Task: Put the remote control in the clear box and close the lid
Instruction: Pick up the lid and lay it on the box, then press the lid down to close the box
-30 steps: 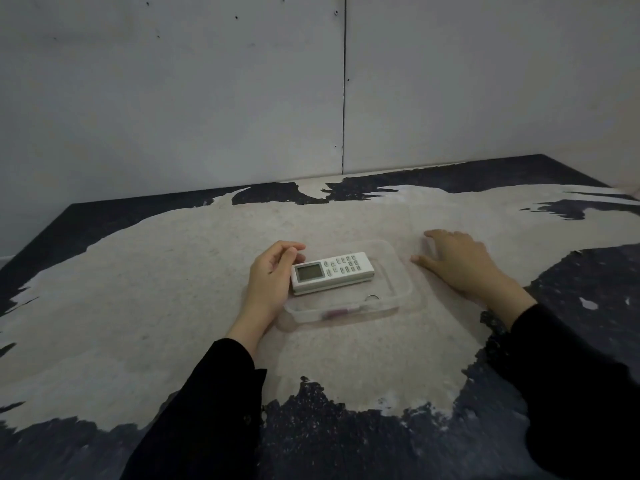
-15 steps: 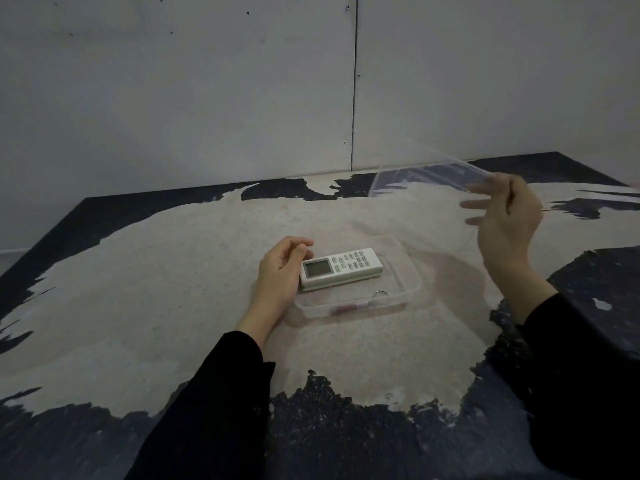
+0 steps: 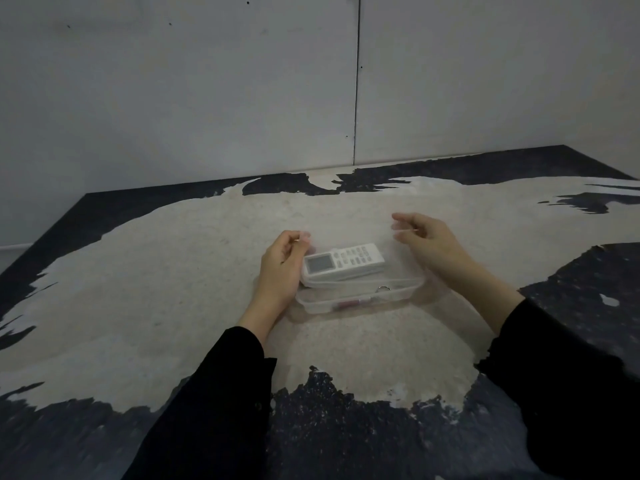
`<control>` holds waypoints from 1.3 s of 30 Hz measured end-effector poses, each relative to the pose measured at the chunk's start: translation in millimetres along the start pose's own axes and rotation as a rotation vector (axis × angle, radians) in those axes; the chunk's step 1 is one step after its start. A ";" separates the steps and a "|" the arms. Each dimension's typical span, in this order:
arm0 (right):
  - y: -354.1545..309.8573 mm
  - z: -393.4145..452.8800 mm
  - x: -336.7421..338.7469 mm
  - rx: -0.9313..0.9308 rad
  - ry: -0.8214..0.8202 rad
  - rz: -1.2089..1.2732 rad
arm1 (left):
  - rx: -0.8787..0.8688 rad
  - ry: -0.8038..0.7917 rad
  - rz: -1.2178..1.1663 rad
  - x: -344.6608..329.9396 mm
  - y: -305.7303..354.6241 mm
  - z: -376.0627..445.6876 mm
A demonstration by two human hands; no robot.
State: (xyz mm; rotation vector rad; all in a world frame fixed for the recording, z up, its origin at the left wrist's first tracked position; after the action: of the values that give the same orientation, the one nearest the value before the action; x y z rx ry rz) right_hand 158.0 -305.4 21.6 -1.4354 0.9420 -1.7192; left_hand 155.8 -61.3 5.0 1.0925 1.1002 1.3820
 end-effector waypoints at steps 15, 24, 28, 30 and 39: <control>-8.1 -20.6 -17.3 0.121 -0.211 -0.337 | 0.099 -0.101 -0.026 -1.2 -1.7 -0.9; -19.6 -34.8 -31.0 0.284 -0.318 -0.689 | 0.016 -0.124 0.171 1.6 7.9 -3.3; -22.2 -37.5 -32.3 0.290 -0.326 -0.756 | -0.109 -0.041 0.274 6.4 26.9 -6.6; -21.8 -38.6 -34.1 0.298 -0.333 -0.782 | -0.197 -0.086 0.377 -0.7 39.3 -11.0; -33.2 -42.8 -29.9 0.393 -0.242 -0.754 | -0.268 -0.232 1.040 -31.5 38.5 -31.7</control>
State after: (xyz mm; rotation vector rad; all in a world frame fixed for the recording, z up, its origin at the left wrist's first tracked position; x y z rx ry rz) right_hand 118.0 -259.1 30.8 -1.7820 -0.1119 -2.0204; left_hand 120.5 -97.3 35.7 1.6564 0.0986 2.0286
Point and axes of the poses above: each hand's wrist, its own z-axis towards the middle knuckle, its own x-axis out of the back of the hand, y = z × x, the point moved 9 cm from there along z, towards the middle knuckle, and after that the axes turned 5 degrees about -z, right-handed, at the moved point
